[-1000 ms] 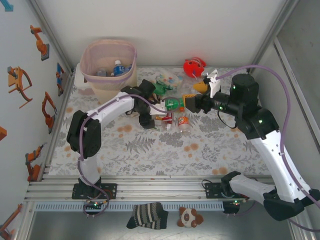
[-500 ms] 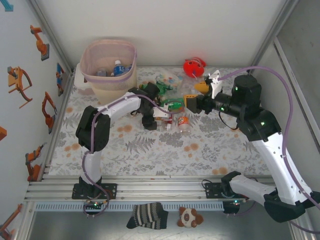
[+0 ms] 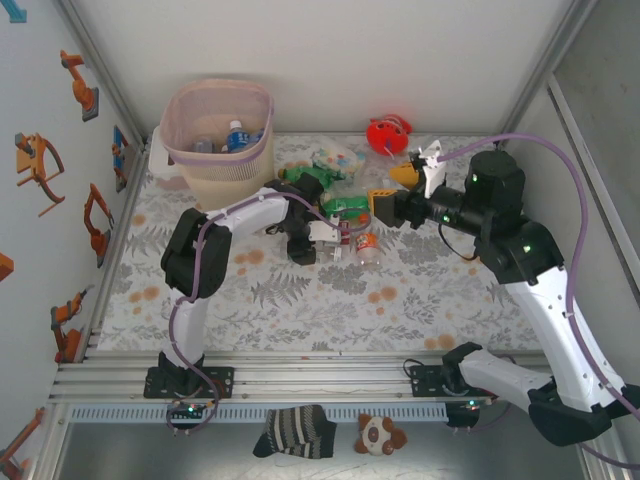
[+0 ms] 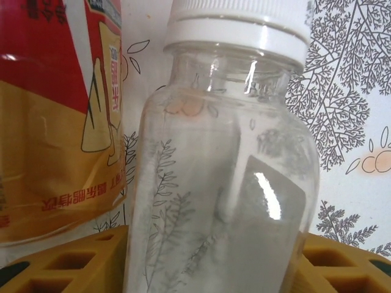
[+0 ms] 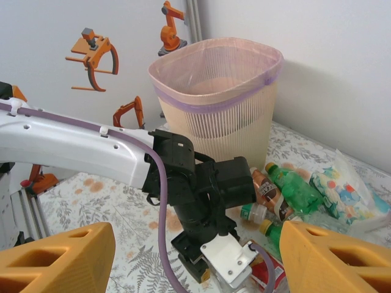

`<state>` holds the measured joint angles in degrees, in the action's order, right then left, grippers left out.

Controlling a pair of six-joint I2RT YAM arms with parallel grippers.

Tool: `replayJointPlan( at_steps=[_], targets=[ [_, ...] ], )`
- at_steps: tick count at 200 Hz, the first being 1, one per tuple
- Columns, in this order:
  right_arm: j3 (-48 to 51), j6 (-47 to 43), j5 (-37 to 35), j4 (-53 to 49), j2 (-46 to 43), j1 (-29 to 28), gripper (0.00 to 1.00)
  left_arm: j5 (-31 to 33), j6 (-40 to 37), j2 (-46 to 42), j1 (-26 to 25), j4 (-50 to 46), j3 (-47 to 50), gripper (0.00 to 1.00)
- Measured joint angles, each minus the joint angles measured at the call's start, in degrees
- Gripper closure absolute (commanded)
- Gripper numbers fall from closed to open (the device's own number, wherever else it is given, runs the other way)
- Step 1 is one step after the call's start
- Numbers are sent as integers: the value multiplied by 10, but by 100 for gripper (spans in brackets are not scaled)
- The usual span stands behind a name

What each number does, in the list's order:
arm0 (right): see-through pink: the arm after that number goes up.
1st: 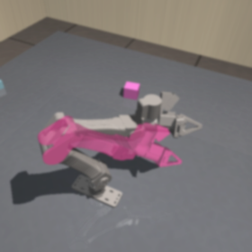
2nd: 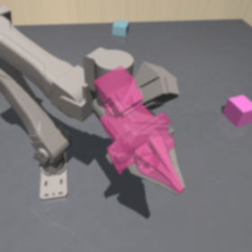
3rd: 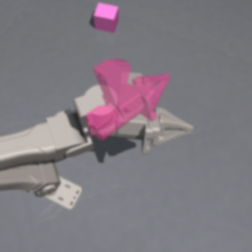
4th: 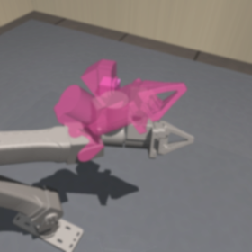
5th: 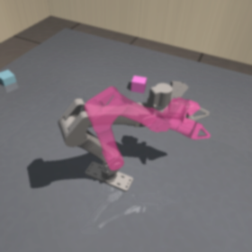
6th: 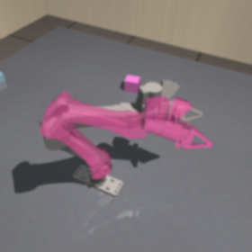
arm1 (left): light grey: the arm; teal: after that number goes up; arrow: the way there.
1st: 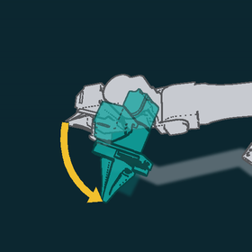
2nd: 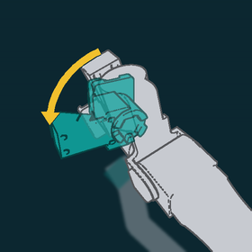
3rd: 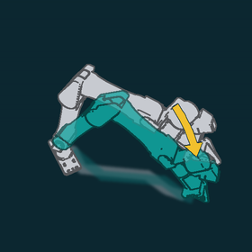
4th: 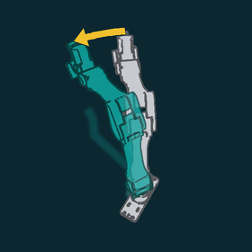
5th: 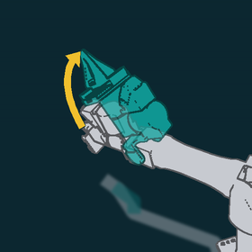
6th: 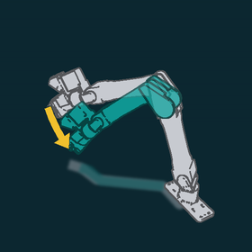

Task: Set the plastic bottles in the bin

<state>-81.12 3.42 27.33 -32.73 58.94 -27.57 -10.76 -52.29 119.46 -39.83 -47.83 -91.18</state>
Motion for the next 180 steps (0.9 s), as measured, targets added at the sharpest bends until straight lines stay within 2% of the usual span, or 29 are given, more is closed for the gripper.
replayJointPlan(
  at_steps=[44,101,180],
  targets=[
    [0,2,0,2,0,0,30,0,2,0,0,-3,0,56],
    [0,9,0,9,0,0,30,7,9,-13,0,-11,10,61],
    [0,15,1,26,2,0,30,6,23,-98,1,-26,22,64]
  ],
)
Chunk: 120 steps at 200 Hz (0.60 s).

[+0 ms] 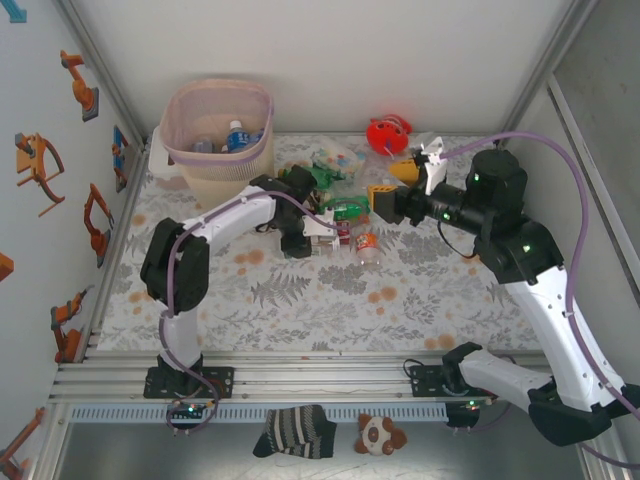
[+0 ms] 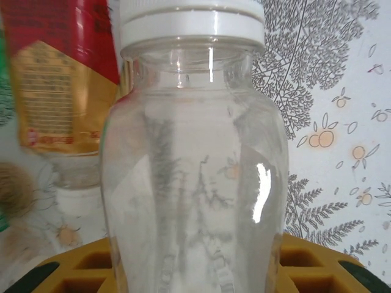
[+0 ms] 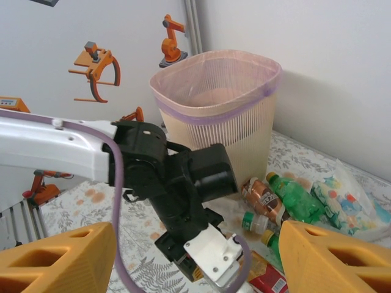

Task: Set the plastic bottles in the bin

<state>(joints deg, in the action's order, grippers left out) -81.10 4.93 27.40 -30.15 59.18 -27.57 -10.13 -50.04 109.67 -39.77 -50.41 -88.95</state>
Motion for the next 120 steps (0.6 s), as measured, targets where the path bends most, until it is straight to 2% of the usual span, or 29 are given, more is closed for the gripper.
replayJointPlan(
  at_steps=[71,120],
  targets=[
    [0,2,2,11,7,0,30,-19,3,-96,21,-7,-2,64],
    [0,2,2,10,8,0,30,-24,8,-133,59,-9,-34,64]
  ],
)
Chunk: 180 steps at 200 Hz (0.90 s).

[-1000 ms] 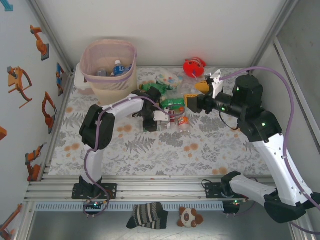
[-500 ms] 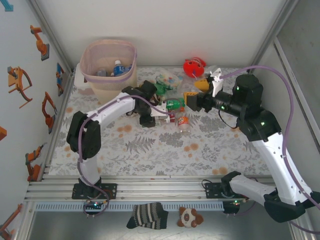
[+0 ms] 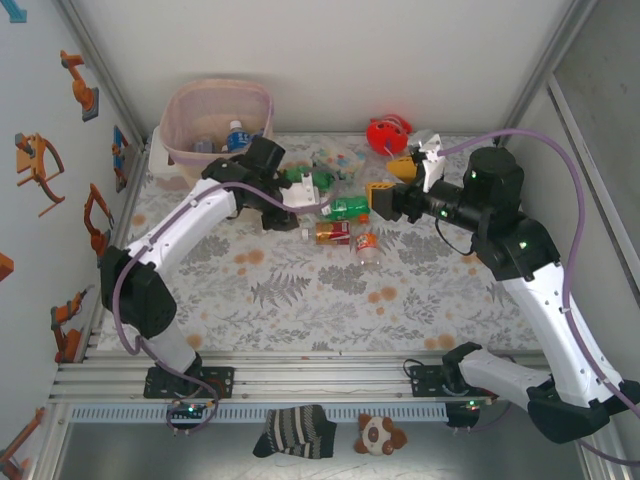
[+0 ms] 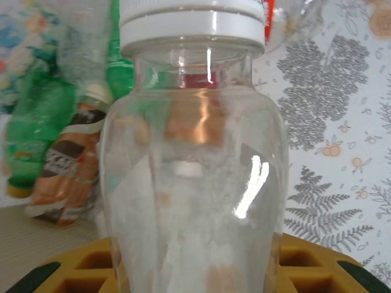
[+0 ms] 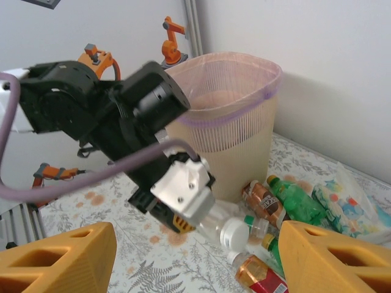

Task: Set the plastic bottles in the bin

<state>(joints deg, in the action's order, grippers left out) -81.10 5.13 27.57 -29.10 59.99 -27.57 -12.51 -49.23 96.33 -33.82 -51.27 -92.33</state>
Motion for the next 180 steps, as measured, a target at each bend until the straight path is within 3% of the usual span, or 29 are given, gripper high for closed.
replayJointPlan(
  at_steps=[91,150,180],
  targets=[
    [0,0,0,2,4,0,30,-9,66,-47,75,44,-90,65],
    [0,0,0,2,4,0,30,24,178,-47,122,109,-134,68],
    [0,0,0,2,4,0,30,45,248,-47,174,155,-151,70]
  ],
)
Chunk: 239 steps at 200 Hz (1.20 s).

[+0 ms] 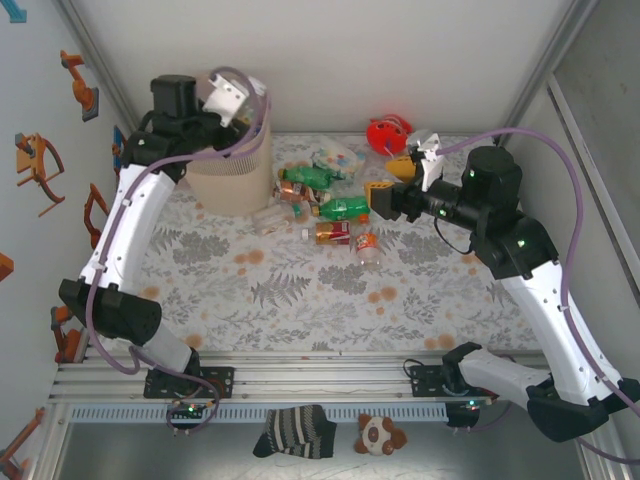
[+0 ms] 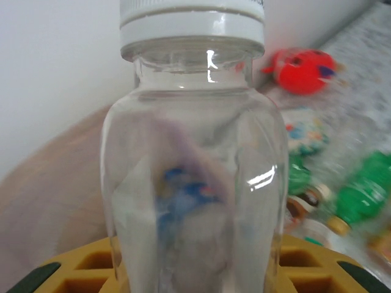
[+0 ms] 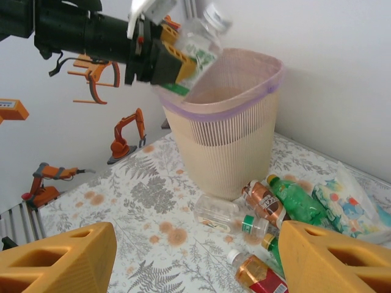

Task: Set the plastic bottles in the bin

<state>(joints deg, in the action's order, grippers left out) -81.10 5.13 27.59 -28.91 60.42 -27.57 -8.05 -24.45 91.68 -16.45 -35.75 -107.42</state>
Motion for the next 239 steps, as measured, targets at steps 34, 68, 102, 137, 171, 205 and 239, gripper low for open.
replayJointPlan(
  at_steps=[34,68,102,137,171,205,239],
  targets=[
    [0,0,0,0,0,0,30,12,57,5,50,26,-20,72],
    [0,0,0,0,0,0,30,37,90,42,64,30,-67,73],
    [0,0,0,0,0,0,31,74,122,120,84,9,-146,74],
    [0,0,-1,-1,-2,0,31,107,142,211,90,-43,-236,73],
    [0,0,-3,-4,-10,0,30,130,156,290,90,-110,-316,74],
    [0,0,-3,-5,-15,0,30,137,181,335,94,-172,-354,73],
    [0,-1,-3,-5,-15,0,30,153,202,341,99,-201,-341,72]
  ],
)
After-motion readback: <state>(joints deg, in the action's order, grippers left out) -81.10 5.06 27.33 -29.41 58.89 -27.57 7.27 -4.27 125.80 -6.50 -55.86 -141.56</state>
